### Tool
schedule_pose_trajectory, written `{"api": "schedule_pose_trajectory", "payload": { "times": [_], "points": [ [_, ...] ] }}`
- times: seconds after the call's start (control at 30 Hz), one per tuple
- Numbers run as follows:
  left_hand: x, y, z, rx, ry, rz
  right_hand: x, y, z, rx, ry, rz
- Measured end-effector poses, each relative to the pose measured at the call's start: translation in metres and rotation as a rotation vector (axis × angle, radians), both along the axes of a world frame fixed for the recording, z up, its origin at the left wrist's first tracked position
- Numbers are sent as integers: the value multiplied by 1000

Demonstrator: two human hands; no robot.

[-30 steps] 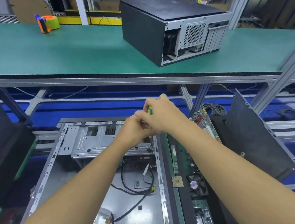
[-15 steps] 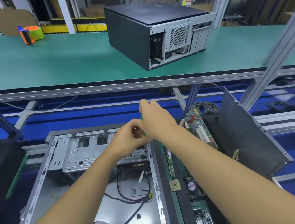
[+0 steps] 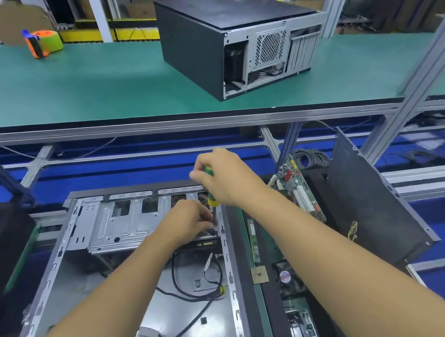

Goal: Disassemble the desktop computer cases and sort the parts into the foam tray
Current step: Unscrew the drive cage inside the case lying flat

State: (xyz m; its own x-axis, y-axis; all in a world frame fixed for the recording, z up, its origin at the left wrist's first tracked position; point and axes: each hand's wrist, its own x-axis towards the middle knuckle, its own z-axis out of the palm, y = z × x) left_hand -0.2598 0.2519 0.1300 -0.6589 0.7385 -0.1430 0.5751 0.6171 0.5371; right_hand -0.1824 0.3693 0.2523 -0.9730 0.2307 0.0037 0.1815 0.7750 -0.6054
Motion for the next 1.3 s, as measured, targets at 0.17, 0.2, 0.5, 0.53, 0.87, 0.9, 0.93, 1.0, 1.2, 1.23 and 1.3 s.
{"api": "schedule_pose_trajectory", "payload": {
  "times": [0.17,0.2,0.5,0.53,0.87,0.9,0.93,1.0,1.2,1.23,1.3],
  "points": [
    [3,8,4,-50,83,-11,1,3,0,-98,-29,45],
    [4,10,5,-63,86,-5,1,3,-1,-109,-35,35],
    [12,13,5,-135,186,-22,6,-1,-15,-54,136,47],
    [11,12,5,-116,172,-41,7,0,-13,-81,166,50],
    [5,-3,2,274,-73,43,27,35,14,-218,377,-100],
    [7,-1,6,320,-109,19,32,42,12,-235,357,-111],
    [12,4,11,351,-156,-24,38,50,10,-246,329,-122],
    [27,19,20,335,-241,-164,52,64,3,-231,272,-157],
    [93,87,17,-71,-250,-606,104,94,-27,-148,172,-273],
    [106,97,9,-132,-228,-638,115,98,-33,-145,165,-300],
    [133,116,-8,-258,-179,-692,137,106,-43,-132,156,-358]
  ]
}}
